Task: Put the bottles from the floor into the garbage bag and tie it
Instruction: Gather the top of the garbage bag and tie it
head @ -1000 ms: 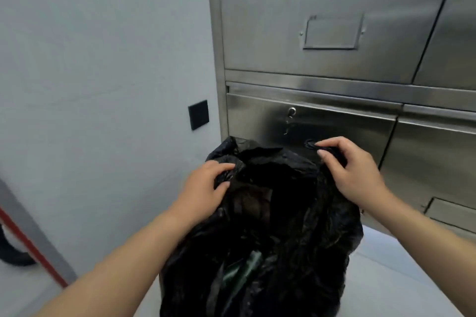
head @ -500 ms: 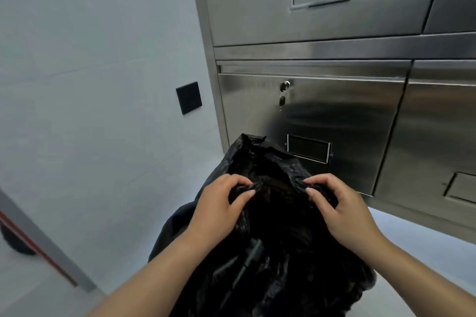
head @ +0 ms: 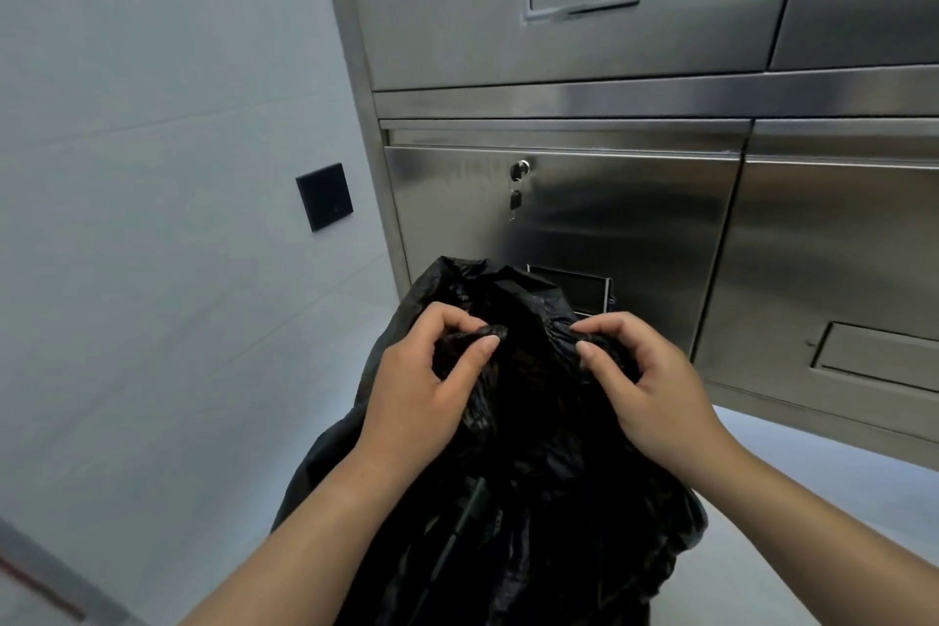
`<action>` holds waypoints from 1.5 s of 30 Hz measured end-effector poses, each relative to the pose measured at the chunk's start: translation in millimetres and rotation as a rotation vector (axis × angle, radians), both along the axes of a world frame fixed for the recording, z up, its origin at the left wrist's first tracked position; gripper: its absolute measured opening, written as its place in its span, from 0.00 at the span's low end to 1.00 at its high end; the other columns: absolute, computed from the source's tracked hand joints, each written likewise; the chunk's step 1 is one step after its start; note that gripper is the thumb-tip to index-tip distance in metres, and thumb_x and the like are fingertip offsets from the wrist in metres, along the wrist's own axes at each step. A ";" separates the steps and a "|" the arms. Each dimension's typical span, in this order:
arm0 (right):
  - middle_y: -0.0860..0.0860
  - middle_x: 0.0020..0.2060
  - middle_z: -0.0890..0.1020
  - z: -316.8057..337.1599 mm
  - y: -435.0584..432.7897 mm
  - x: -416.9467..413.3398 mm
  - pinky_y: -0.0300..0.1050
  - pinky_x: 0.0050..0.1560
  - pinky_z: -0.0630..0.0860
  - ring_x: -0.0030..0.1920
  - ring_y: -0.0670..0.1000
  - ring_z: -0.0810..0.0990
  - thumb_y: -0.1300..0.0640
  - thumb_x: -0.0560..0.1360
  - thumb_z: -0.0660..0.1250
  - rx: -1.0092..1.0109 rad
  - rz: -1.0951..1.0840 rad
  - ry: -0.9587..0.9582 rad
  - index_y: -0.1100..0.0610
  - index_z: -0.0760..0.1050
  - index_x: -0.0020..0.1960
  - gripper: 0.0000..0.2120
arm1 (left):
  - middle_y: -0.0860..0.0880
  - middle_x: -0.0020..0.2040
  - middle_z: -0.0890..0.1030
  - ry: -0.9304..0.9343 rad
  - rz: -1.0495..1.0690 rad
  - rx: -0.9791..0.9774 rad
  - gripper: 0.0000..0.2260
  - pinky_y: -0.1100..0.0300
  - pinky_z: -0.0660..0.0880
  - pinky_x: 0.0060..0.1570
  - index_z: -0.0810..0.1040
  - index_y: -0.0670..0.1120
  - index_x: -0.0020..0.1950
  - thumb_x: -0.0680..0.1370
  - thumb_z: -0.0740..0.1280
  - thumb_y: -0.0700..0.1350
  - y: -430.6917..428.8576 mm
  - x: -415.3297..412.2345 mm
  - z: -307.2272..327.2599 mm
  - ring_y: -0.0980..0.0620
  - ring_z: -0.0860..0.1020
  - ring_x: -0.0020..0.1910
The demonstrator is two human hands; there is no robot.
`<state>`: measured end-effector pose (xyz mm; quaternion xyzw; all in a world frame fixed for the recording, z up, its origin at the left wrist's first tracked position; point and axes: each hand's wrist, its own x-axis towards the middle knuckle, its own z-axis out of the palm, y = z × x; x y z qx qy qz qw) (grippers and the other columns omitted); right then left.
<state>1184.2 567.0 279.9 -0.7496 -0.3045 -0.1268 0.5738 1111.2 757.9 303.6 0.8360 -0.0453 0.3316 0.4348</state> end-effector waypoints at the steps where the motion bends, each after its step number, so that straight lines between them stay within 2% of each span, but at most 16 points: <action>1: 0.37 0.42 0.81 -3.2 0.4 -0.6 0.26 0.43 0.70 0.44 0.39 0.79 0.57 0.75 0.66 0.001 0.002 0.020 0.44 0.76 0.48 0.07 | 0.63 0.46 0.80 0.019 -0.014 0.002 0.05 0.75 0.69 0.47 0.72 0.58 0.43 0.73 0.68 0.54 -0.5 -1.1 -6.3 0.65 0.78 0.48; 8: 0.37 0.39 0.80 -22.7 11.8 -9.3 0.28 0.42 0.71 0.41 0.40 0.79 0.56 0.75 0.66 -0.027 0.059 0.112 0.45 0.76 0.48 0.06 | 0.63 0.45 0.81 0.139 -0.098 -0.006 0.06 0.74 0.70 0.50 0.75 0.58 0.43 0.71 0.71 0.51 -5.3 -5.8 -36.1 0.64 0.79 0.49; 13: 0.40 0.41 0.81 -27.0 20.0 -13.8 0.37 0.48 0.75 0.46 0.43 0.80 0.56 0.75 0.66 -0.048 0.139 0.126 0.46 0.77 0.49 0.06 | 0.60 0.46 0.80 0.138 -0.095 -0.044 0.06 0.68 0.73 0.49 0.76 0.57 0.44 0.71 0.71 0.50 -8.8 -1.6 -41.2 0.59 0.78 0.49; 17: 0.40 0.40 0.81 -27.6 18.2 -16.7 0.32 0.46 0.73 0.44 0.41 0.80 0.58 0.76 0.65 -0.047 0.205 0.151 0.46 0.77 0.49 0.07 | 0.65 0.54 0.77 0.177 -0.068 -0.041 0.10 0.67 0.71 0.55 0.74 0.63 0.50 0.71 0.70 0.53 -10.3 -0.8 -44.0 0.65 0.74 0.58; 20: 0.42 0.42 0.82 -29.4 16.2 -18.4 0.31 0.47 0.73 0.45 0.41 0.80 0.58 0.76 0.65 -0.046 0.250 0.183 0.46 0.77 0.50 0.08 | 0.66 0.51 0.80 0.234 -0.105 -0.076 0.14 0.71 0.71 0.54 0.75 0.63 0.56 0.71 0.70 0.53 -9.5 0.2 -46.4 0.65 0.77 0.54; 23: 0.39 0.47 0.81 -29.4 15.0 -19.0 0.31 0.52 0.72 0.51 0.39 0.79 0.57 0.73 0.68 -0.081 0.271 0.161 0.45 0.77 0.52 0.10 | 0.66 0.51 0.80 0.220 -0.100 -0.067 0.12 0.74 0.70 0.52 0.78 0.61 0.54 0.71 0.71 0.52 -9.5 1.2 -47.1 0.66 0.77 0.53; 25: 0.37 0.48 0.81 -29.8 15.2 -18.2 0.29 0.53 0.71 0.52 0.38 0.78 0.56 0.71 0.71 -0.096 0.260 0.136 0.45 0.77 0.52 0.11 | 0.66 0.51 0.81 0.215 -0.099 -0.063 0.11 0.73 0.71 0.53 0.79 0.60 0.52 0.71 0.71 0.51 -9.4 1.8 -47.5 0.66 0.77 0.53; 29: 0.40 0.42 0.82 -30.1 15.4 -15.4 0.31 0.47 0.73 0.45 0.40 0.80 0.57 0.72 0.71 -0.026 0.204 0.177 0.47 0.79 0.45 0.06 | 0.66 0.50 0.80 0.236 -0.109 -0.043 0.12 0.74 0.71 0.52 0.78 0.60 0.54 0.71 0.71 0.53 -8.7 -1.0 -47.1 0.66 0.78 0.52; 32: 0.42 0.38 0.82 -30.0 14.0 -11.7 0.34 0.45 0.75 0.42 0.42 0.80 0.58 0.73 0.69 -0.021 0.180 0.171 0.49 0.79 0.43 0.04 | 0.67 0.51 0.80 0.237 -0.106 0.028 0.13 0.76 0.69 0.51 0.76 0.62 0.55 0.71 0.70 0.56 -7.1 -5.0 -44.9 0.68 0.77 0.53; 36: 0.41 0.31 0.80 -23.1 9.4 -1.8 0.31 0.40 0.72 0.35 0.40 0.77 0.62 0.74 0.67 0.101 0.134 0.197 0.50 0.78 0.41 0.08 | 0.67 0.51 0.80 0.239 -0.127 0.095 0.14 0.76 0.70 0.49 0.75 0.64 0.55 0.71 0.71 0.54 -6.2 -7.6 -43.1 0.67 0.78 0.50; 41: 0.42 0.30 0.79 -17.9 -8.4 11.5 0.31 0.39 0.73 0.35 0.41 0.77 0.60 0.74 0.67 0.204 0.067 0.276 0.49 0.78 0.40 0.08 | 0.68 0.57 0.77 0.171 -0.139 0.094 0.21 0.78 0.67 0.53 0.71 0.61 0.63 0.73 0.71 0.48 -13.2 -4.0 -41.9 0.69 0.76 0.55; 45: 0.43 0.30 0.80 -23.4 -16.1 11.3 0.31 0.38 0.73 0.34 0.41 0.77 0.60 0.75 0.66 0.252 0.032 0.339 0.46 0.79 0.39 0.11 | 0.65 0.57 0.78 0.134 -0.126 0.162 0.21 0.76 0.66 0.58 0.70 0.62 0.66 0.76 0.68 0.47 -21.3 -1.4 -44.2 0.68 0.74 0.59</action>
